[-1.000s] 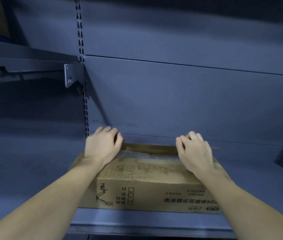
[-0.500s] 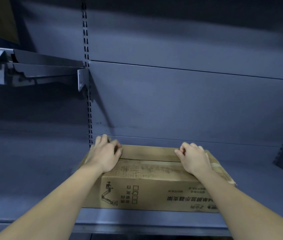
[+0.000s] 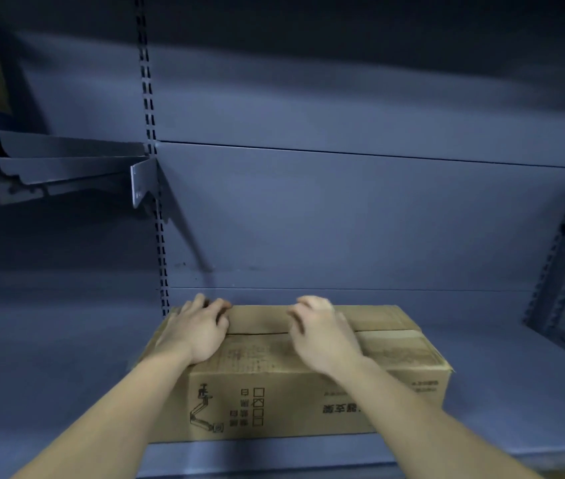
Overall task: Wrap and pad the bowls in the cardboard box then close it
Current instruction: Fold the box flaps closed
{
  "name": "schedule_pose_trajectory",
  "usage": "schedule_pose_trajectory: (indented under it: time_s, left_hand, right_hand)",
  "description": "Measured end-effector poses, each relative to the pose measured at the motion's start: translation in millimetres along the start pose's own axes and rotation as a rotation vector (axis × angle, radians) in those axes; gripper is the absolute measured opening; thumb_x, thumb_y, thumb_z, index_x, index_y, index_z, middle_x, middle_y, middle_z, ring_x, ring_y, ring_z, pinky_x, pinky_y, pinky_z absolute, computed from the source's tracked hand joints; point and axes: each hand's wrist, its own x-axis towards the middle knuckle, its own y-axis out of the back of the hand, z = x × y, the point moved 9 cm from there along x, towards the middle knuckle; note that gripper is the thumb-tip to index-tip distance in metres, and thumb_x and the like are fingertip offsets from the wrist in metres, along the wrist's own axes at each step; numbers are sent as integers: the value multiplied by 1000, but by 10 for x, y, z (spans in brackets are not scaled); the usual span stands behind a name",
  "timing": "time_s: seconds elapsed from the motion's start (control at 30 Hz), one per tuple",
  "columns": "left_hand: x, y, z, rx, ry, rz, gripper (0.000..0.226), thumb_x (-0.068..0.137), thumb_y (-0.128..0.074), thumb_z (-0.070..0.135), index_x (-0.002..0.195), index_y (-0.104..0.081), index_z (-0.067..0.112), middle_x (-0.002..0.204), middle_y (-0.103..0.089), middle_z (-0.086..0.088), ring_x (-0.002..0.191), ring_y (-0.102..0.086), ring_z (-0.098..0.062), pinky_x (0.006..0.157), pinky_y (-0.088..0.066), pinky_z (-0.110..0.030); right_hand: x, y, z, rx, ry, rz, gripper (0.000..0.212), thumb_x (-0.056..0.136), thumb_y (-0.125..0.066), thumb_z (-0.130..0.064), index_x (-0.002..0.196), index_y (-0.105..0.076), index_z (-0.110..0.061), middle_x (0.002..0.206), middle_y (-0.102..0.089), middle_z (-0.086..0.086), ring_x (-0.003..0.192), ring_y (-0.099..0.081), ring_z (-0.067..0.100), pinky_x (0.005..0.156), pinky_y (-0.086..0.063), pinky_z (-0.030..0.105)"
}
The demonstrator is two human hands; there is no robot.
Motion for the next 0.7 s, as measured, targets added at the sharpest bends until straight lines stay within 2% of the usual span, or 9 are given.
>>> schedule_pose_trajectory:
  time_s: [0.1,0.17,0.23,0.3,0.4,0.53,0.7]
  left_hand:
    - [-2,-18,-32,-18,0,-11,45,104,-26,32,148,-31,34,157,-29,-1,148,-20,-21,118,-19,-40]
    - [-1,-22,-30,-35,1,-19,48,103,-27,28,151,-26,30,161,-24,1,151,-11,-17,120,-14,-39]
    - [0,-30,-18,-27,-3,-30,49,103,-25,27,152,-25,29,162,-22,2,151,-9,-15,121,-11,-38]
    - [-5,-52,-9,-5,-11,-60,49,103,-23,27,152,-25,29,162,-21,2,151,-8,-14,122,-9,-38]
    - [-24,-67,10,23,-15,-85,50,104,-20,32,154,-22,34,164,-17,3,152,-5,-15,122,-6,-38]
    - [-43,-78,3,46,-8,-100,53,102,-17,52,153,-20,40,164,-14,7,152,-4,-14,122,-5,-39]
    - [-18,-93,-26,66,-4,-102,54,100,-18,55,152,-22,42,163,-19,7,151,-9,-16,122,-9,-40]
  right_hand:
    - [85,-313,-563,92,69,-117,45,99,-38,-26,142,-45,-16,153,-36,0,143,-28,19,116,-25,35]
    - [139,-503,-778,63,70,-227,52,101,-31,-30,150,-32,-15,160,-25,-1,149,-16,17,119,-16,36]
    - [160,-638,-808,-23,63,-327,58,102,-22,-39,155,-18,-16,163,-12,-4,151,-4,13,120,-7,37]
    - [148,-693,-750,-58,63,-404,59,102,-17,-43,156,-12,-20,164,-4,-7,151,2,12,120,-3,38]
    - [126,-659,-603,-57,31,-424,61,101,-20,-50,156,-11,-27,164,0,-11,150,6,12,120,-2,40]
    - [75,-494,-294,-64,-25,-395,62,97,-22,-60,154,-16,-36,163,-2,-14,150,3,11,119,-1,42]
    - [-128,-117,560,-114,-162,-376,60,96,-17,-66,152,-17,-45,162,-6,-16,150,-2,12,120,-5,45]
